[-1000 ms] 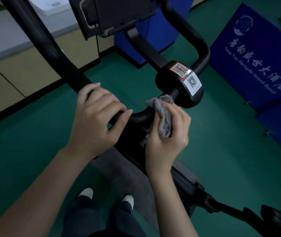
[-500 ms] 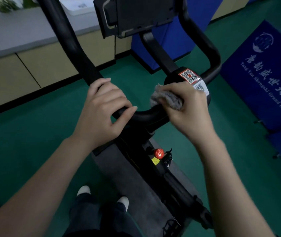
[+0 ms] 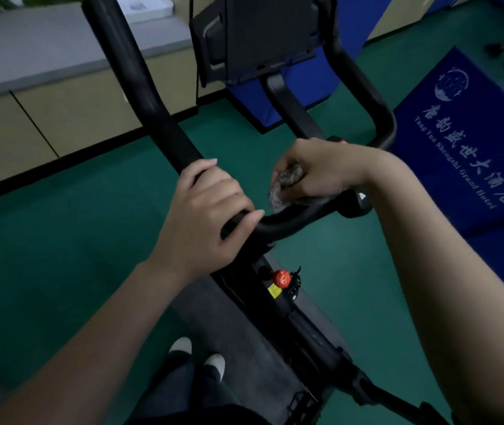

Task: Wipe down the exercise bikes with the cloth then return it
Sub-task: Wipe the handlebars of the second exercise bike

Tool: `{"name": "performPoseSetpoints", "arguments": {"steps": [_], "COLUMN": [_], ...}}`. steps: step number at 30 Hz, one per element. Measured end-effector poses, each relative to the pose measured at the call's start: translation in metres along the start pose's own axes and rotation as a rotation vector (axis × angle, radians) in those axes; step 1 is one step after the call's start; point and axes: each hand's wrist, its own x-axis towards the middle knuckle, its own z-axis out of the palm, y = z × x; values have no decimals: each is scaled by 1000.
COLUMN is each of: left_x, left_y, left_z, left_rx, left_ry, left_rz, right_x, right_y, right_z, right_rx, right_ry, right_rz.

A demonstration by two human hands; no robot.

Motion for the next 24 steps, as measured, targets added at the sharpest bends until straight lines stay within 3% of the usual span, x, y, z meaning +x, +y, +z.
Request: {"name": "performPoseSetpoints", "arguments": {"steps": [4, 7, 10, 14, 17, 21, 24], "left_x": [0, 0, 1, 0, 1, 0, -1], "left_y": [-2, -3, -4, -4, -5, -5, -3], "left_z": [0, 0, 0, -1, 0, 0, 1], "left_rx": [-6, -1, -2, 0, 1, 2, 3], "left_ry": [-8, -8, -9, -7, -11, -6, -1], "left_rz": [10, 24, 30, 35, 34, 34, 22], "right_x": [9, 17, 15, -2, -15, -27, -34], "right_y": [-11, -9, -10, -12, 1, 9, 1], "right_z": [4, -1, -3, 7, 16, 47, 84], "right_rx": [98, -23, -151, -111, -31, 8, 197], "right_ry": [-130, -184, -104, 54, 235, 682, 1002], "right_rz": [7, 110, 196, 104, 110, 101, 38]}}
